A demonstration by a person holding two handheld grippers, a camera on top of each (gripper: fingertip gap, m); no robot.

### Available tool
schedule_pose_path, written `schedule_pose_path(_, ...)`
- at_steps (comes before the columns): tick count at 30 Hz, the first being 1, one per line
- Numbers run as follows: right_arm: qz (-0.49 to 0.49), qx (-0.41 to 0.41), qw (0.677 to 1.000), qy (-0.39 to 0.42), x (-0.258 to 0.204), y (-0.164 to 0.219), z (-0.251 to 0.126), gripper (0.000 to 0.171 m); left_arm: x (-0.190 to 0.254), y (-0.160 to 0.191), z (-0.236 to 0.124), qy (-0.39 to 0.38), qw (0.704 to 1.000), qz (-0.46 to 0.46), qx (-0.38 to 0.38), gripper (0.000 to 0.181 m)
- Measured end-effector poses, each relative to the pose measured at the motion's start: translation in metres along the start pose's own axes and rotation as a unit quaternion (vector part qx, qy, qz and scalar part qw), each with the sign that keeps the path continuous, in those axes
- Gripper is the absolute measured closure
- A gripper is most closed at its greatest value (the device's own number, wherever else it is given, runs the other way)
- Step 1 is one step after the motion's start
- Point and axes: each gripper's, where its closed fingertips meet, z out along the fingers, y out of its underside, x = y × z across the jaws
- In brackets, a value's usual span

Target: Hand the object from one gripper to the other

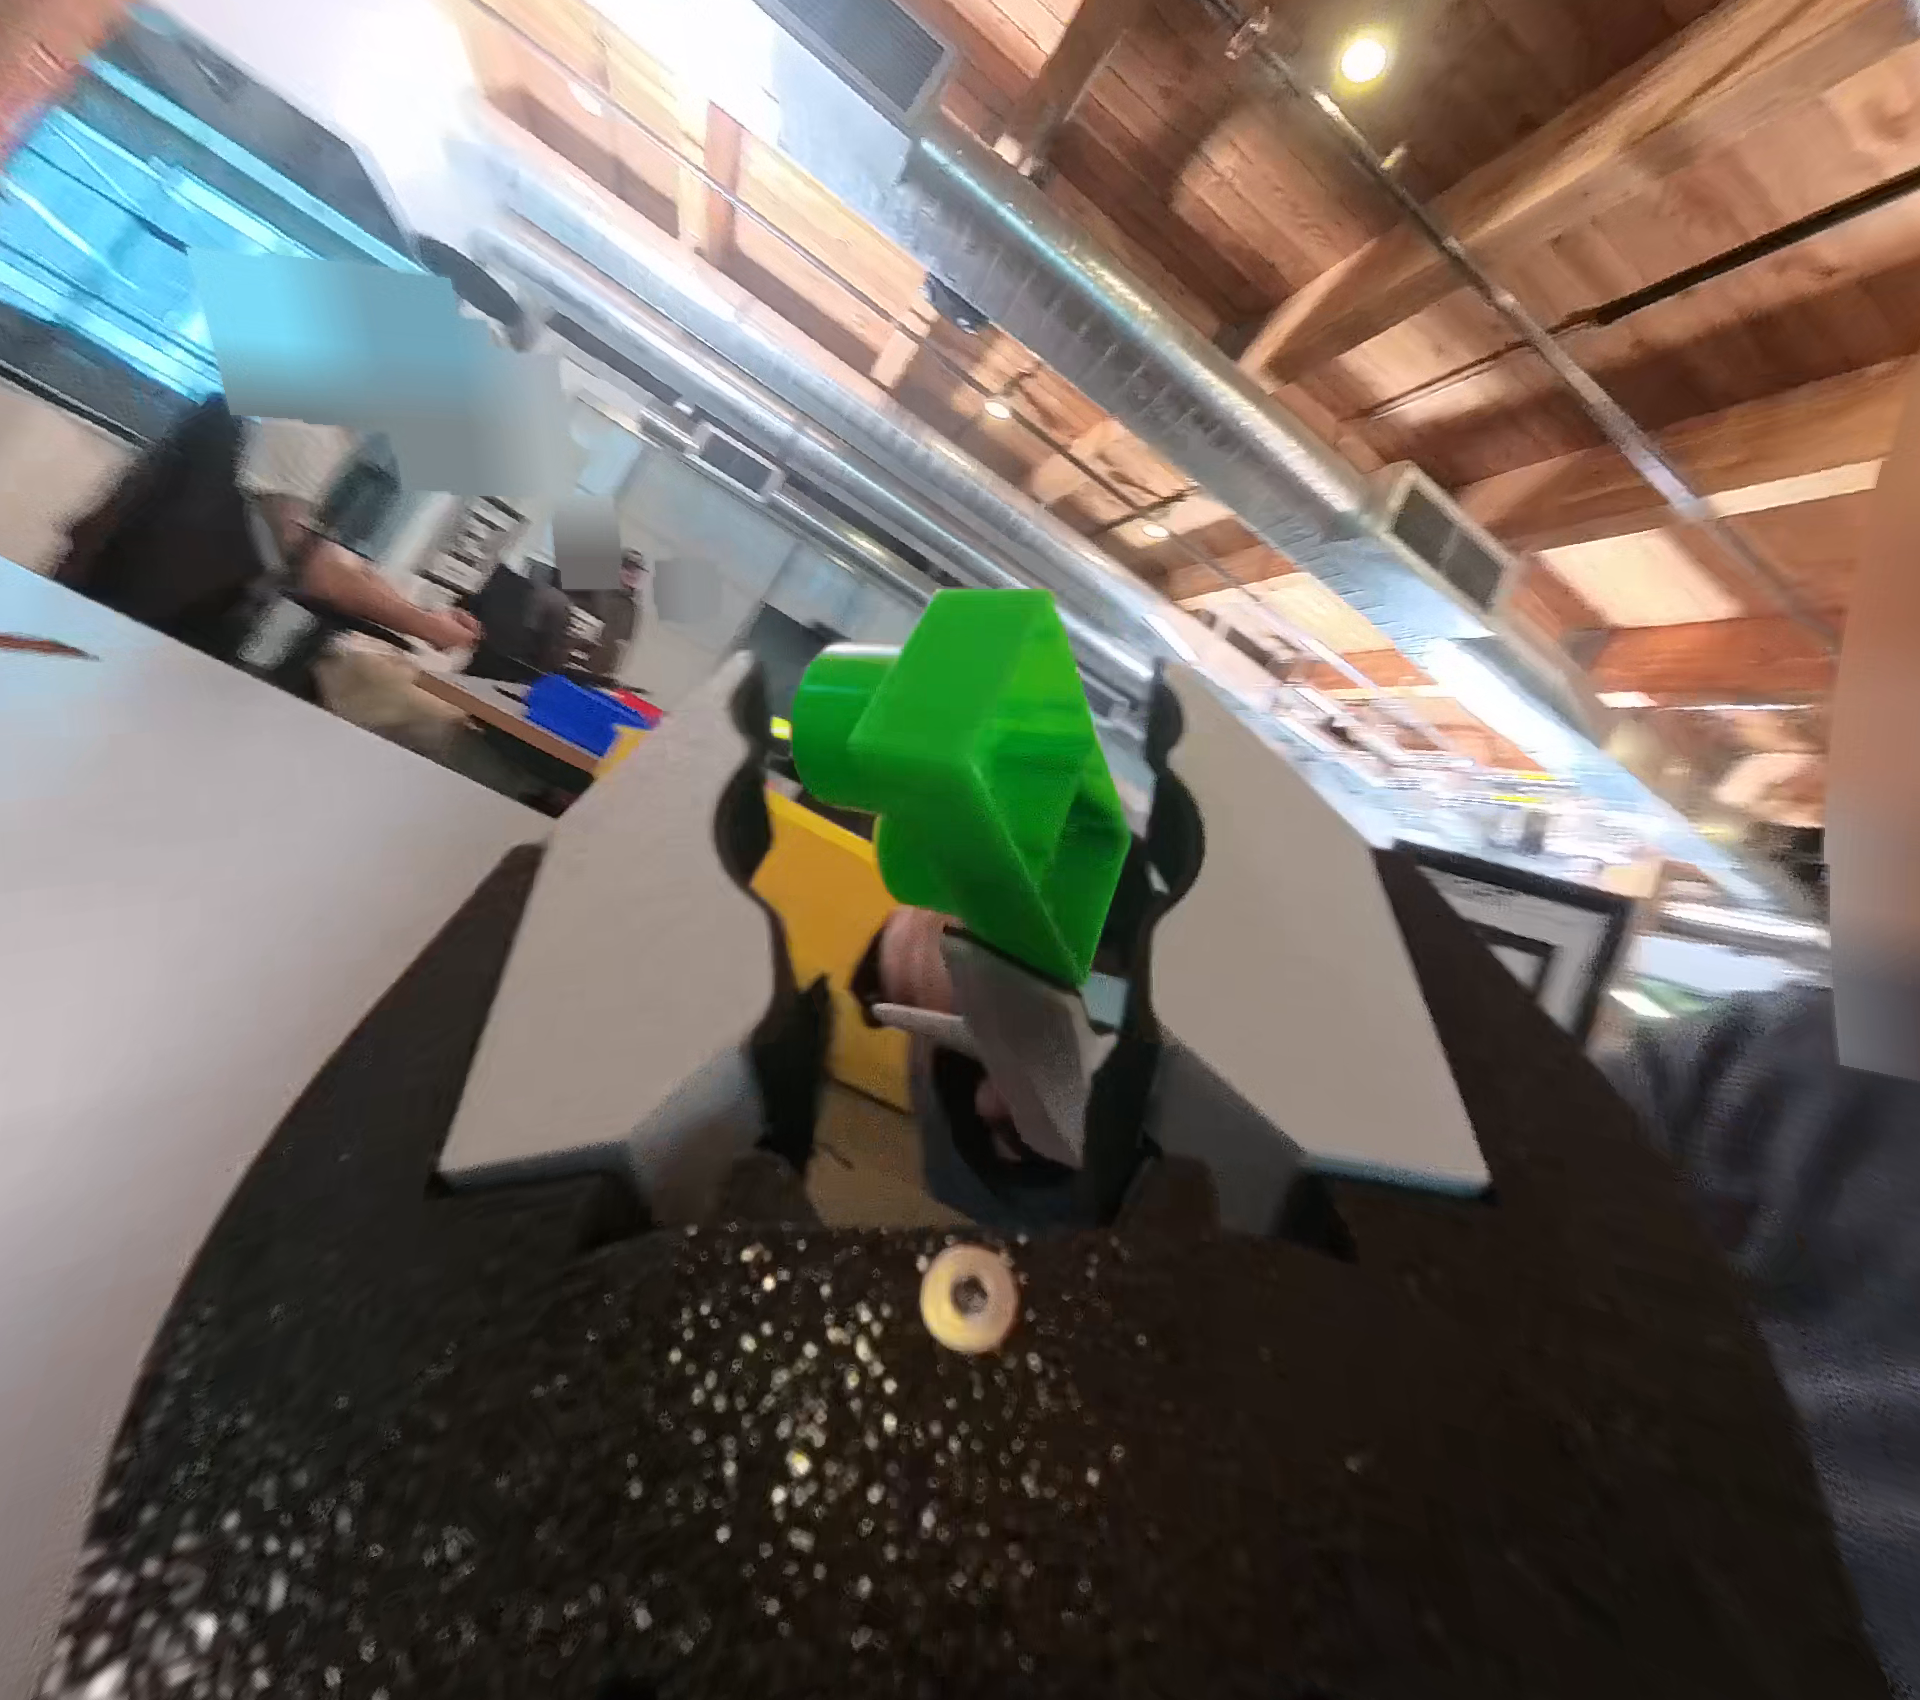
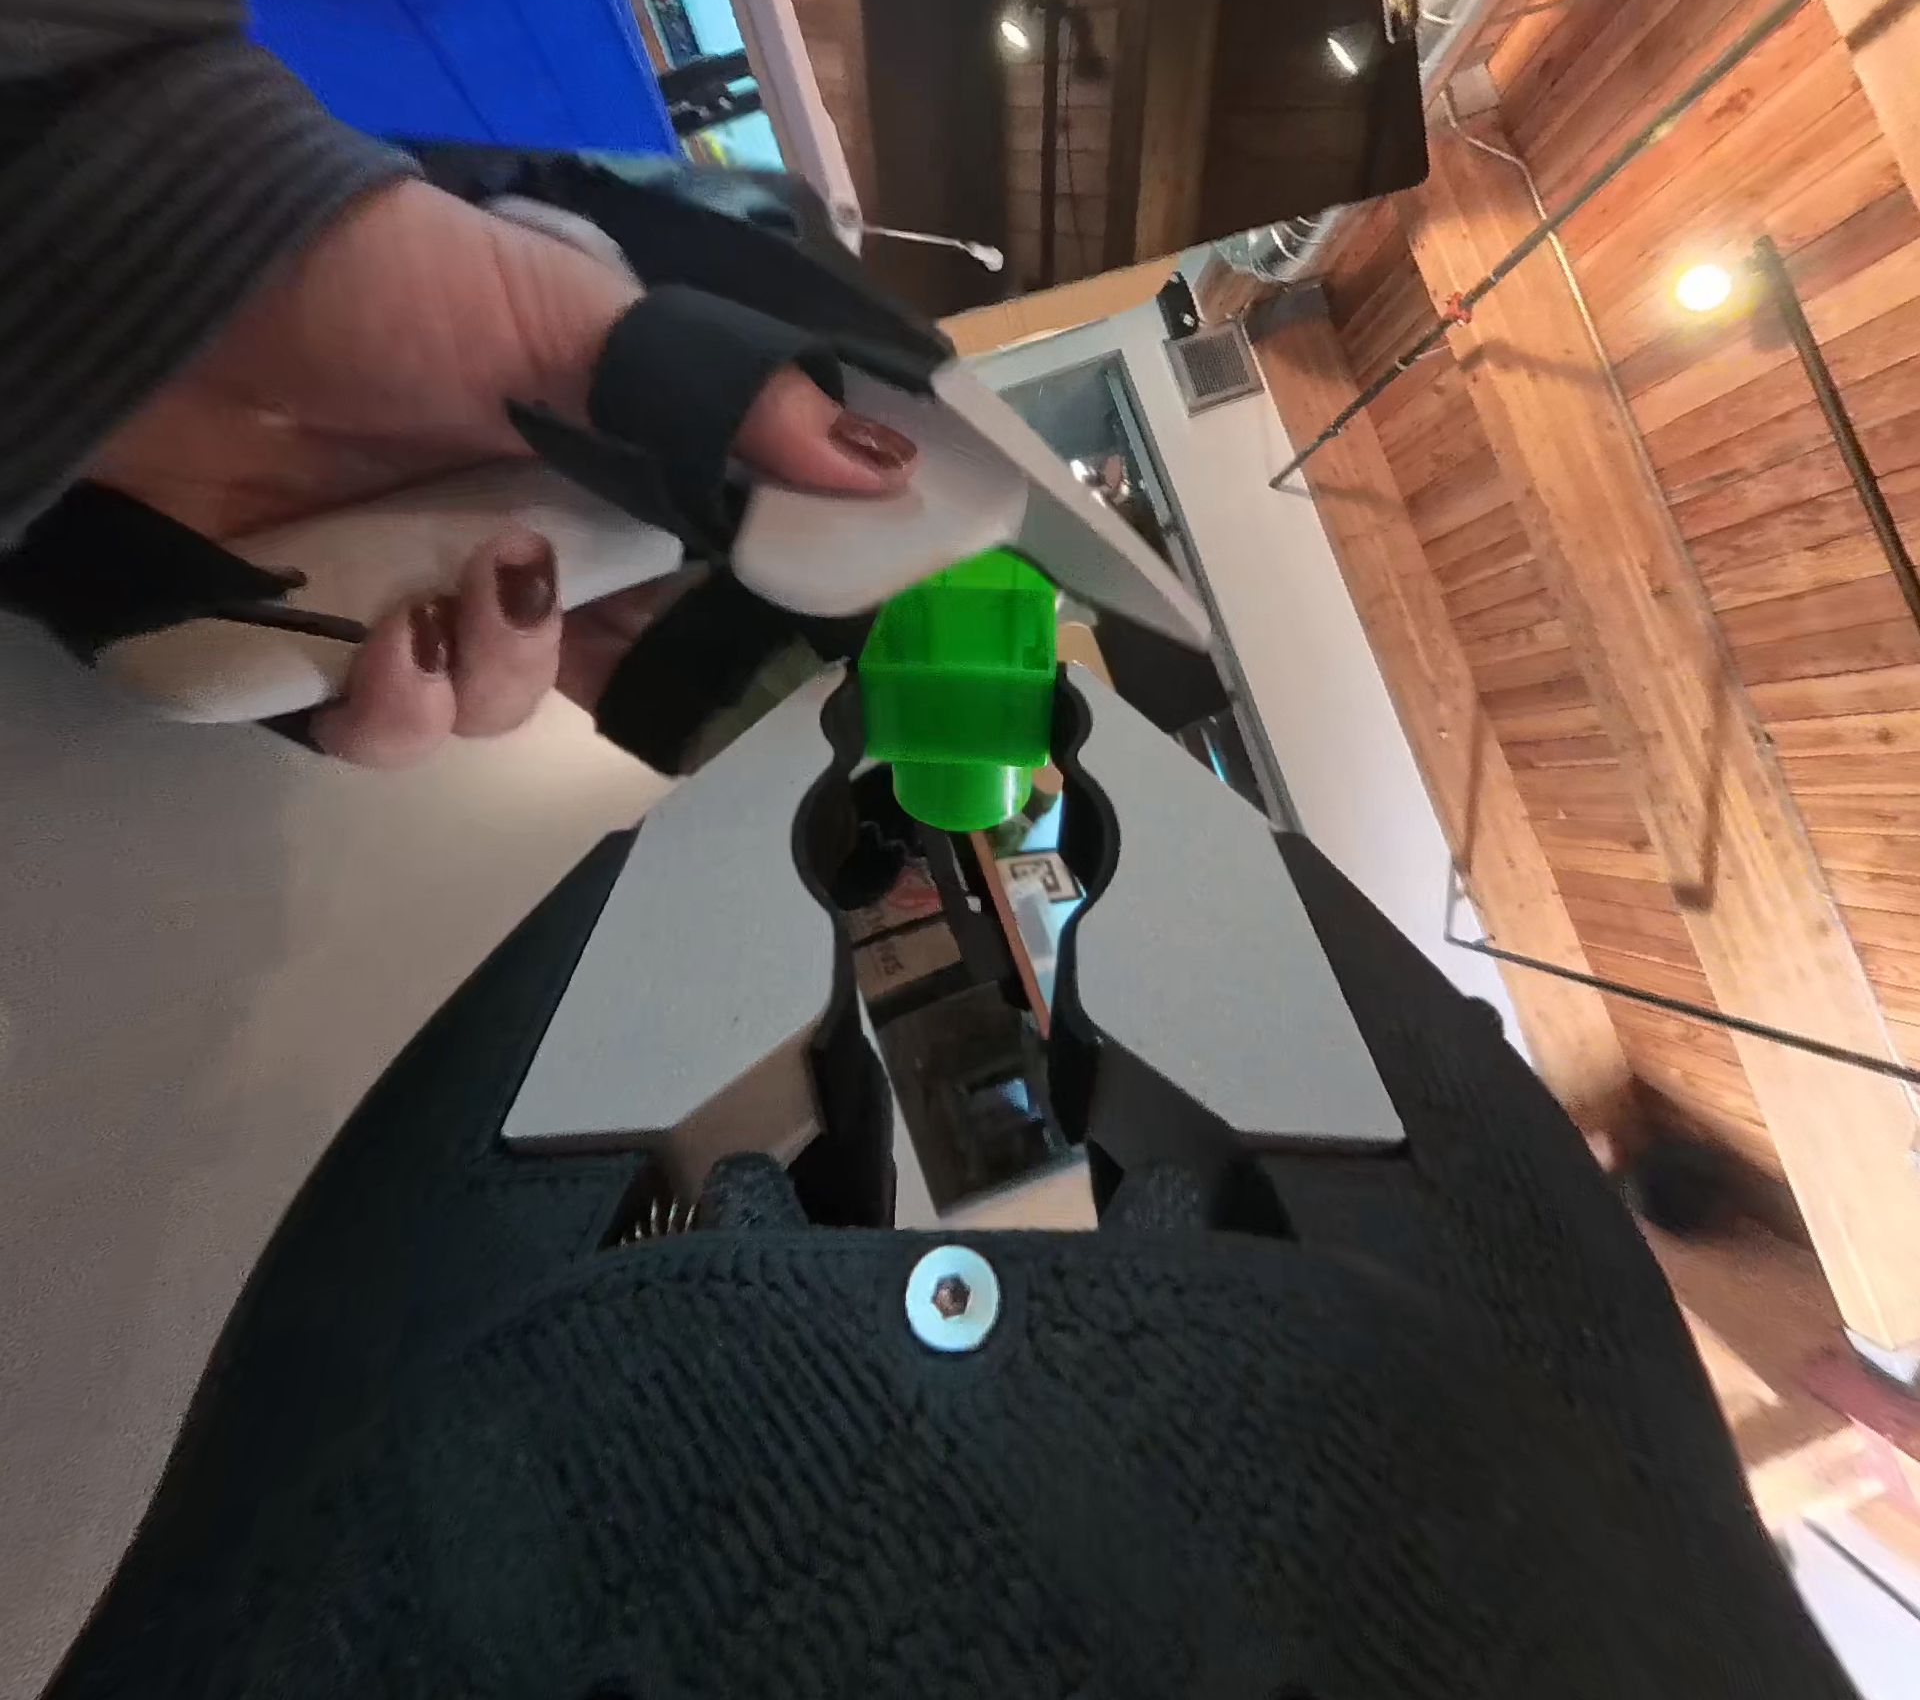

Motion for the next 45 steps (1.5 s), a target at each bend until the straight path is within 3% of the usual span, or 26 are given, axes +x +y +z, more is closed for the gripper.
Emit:
schedule_pose_path(1, 0.005, -0.009, 1.0, 0.007, 0.005, 0.005, 0.0, 0.137, -0.003, -0.006, -0.002, -0.024, 0.999, 0.033, 0.006, 0.099)
schedule_pose_path(3, 0.035, -0.03, 0.999, 0.022, 0.016, 0.019, -0.002, 0.137, -0.007, -0.019, -0.009, -0.081, 0.988, 0.132, 0.014, 0.093)
schedule_pose_path(6, 0.116, -0.053, 0.991, 0.033, 0.036, 0.04, -0.009, 0.137, -0.011, -0.028, -0.018, -0.176, 0.93, 0.323, -0.018, 0.093)
schedule_pose_path(10, 0.268, -0.066, 0.961, 0.018, 0.051, 0.063, -0.016, 0.137, -0.014, -0.008, -0.011, -0.229, 0.818, 0.517, -0.106, 0.079)
schedule_pose_path(13, 0.415, -0.057, 0.907, -0.041, 0.042, 0.07, -0.014, 0.137, -0.029, 0.008, -0.008, -0.265, 0.719, 0.619, -0.176, 0.072)
schedule_pose_path(18, 0.573, -0.056, 0.807, -0.132, 0.019, 0.073, -0.013, 0.137, -0.05, 0.003, -0.017, -0.342, 0.527, 0.74, -0.24, 0.091)
schedule_pose_path(23, 0.681, -0.024, 0.69, -0.243, 0.002, 0.051, -0.017, 0.137, -0.052, 0.018, -0.014, -0.312, 0.472, 0.777, -0.275, 0.102)
schedule_pose_path(26, 0.696, -0.016, 0.666, -0.27, -0.001, 0.045, -0.021, 0.137, -0.051, 0.028, -0.012, -0.287, 0.449, 0.794, -0.291, 0.109)
schedule_pose_path(29, 0.692, -0.012, 0.661, -0.292, -0.005, 0.04, -0.024, 0.137, -0.052, 0.035, -0.013, -0.274, 0.435, 0.801, -0.306, 0.131)
schedule_pose_path(31, 0.687, -0.024, 0.664, -0.295, -0.01, 0.043, -0.024, 0.137, -0.058, 0.037, -0.016, -0.278, 0.436, 0.791, -0.327, 0.132)
schedule_pose_path(33, 0.681, -0.026, 0.675, -0.282, -0.011, 0.045, -0.021, 0.136, -0.065, 0.038, -0.02, -0.292, 0.459, 0.764, -0.346, 0.132)
schedule_pose_path(35, 0.667, -0.018, 0.704, -0.242, -0.002, 0.049, -0.016, 0.105, -0.069, 0.032, -0.024, -0.317, 0.5, 0.73, -0.341, 0.133)
schedule_pose_path(36, 0.65, -0.012, 0.727, -0.22, 0.004, 0.051, -0.014, 0.098, -0.07, 0.027, -0.025, -0.33, 0.529, 0.708, -0.33, 0.133)
schedule_pose_path(37, 0.63, -0.005, 0.751, -0.198, 0.01, 0.052, -0.014, 0.088, -0.071, 0.022, -0.027, -0.343, 0.566, 0.679, -0.316, 0.133)
schedule_pose_path(40, 0.549, 0.021, 0.824, -0.14, 0.029, 0.05, -0.015, 0.086, -0.068, 0.013, -0.029, -0.348, 0.7, 0.565, -0.262, 0.133)
schedule_pose_path(43, 0.402, 0.021, 0.91, -0.096, 0.033, 0.045, -0.018, 0.086, -0.049, 0.018, -0.019, -0.258, 0.845, 0.424, -0.203, 0.133)
schedule_pose_path(45, 0.27, 0.005, 0.959, -0.087, 0.022, 0.042, -0.018, 0.085, -0.03, 0.021, -0.01, -0.175, 0.924, 0.297, -0.165, 0.133)
